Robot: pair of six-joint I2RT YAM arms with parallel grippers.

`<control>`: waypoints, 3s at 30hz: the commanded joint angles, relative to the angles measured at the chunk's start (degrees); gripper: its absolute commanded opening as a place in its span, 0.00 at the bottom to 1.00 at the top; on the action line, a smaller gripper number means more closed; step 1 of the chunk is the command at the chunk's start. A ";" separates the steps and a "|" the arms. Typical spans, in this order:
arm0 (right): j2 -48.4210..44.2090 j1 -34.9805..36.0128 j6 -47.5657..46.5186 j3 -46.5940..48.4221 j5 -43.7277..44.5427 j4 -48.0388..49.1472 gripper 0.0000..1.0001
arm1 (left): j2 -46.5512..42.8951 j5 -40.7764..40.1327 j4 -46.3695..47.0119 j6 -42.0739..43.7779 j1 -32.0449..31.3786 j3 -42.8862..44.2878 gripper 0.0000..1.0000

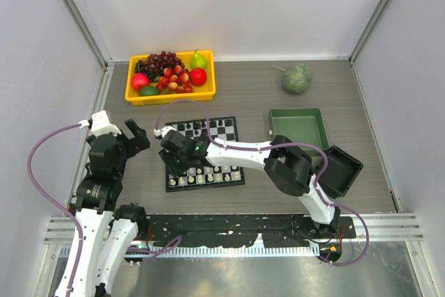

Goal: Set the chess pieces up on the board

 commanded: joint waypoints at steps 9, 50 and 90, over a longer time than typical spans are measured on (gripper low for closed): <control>-16.94 -4.55 0.94 -7.89 -0.33 7.45 0.47 | 0.04 0.88 0.98 -0.56 0.46 0.21 0.99; -31.71 -21.95 -2.22 -24.87 8.28 2.79 0.41 | 16.73 10.64 2.91 1.99 0.46 4.78 0.99; -31.11 -20.73 -2.40 -28.99 5.73 1.03 0.44 | 16.21 15.03 9.69 -9.18 0.64 0.56 0.99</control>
